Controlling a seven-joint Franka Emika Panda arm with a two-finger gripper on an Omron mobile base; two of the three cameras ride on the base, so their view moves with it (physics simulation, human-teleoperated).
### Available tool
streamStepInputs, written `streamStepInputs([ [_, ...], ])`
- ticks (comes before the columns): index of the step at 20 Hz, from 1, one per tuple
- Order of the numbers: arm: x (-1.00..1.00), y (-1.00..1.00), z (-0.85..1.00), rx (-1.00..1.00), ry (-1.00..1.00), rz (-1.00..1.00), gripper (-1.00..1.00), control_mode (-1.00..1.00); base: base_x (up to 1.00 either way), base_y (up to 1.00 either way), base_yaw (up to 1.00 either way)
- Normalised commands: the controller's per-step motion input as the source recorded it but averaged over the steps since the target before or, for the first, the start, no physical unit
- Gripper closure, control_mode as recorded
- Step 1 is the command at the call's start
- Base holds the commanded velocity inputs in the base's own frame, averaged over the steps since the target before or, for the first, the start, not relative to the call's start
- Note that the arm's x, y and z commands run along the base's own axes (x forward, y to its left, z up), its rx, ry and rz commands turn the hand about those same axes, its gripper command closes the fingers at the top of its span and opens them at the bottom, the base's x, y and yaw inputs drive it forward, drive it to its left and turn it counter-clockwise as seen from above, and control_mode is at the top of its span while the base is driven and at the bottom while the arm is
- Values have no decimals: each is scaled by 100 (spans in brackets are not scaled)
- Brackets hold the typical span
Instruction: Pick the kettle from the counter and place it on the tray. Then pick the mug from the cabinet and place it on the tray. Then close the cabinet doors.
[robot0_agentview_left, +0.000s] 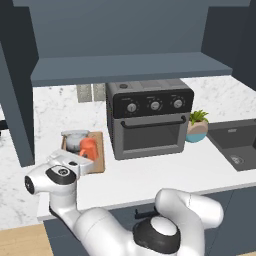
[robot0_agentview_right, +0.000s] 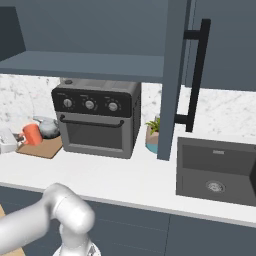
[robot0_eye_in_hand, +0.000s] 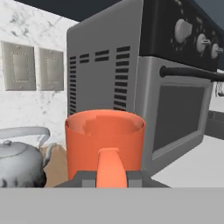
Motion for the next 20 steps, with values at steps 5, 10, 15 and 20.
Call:
streamStepInputs([
  [5, 17, 14, -27, 3, 0, 0, 100, -100, 0, 0, 0],
  [10, 12, 7, -23, 9, 0, 0, 100, -100, 0, 0, 0],
  [15, 15, 6, -16, 8, 0, 0, 100, -100, 0, 0, 0],
  [20, 15, 1, -11, 6, 0, 0, 100, -100, 0, 0, 0],
])
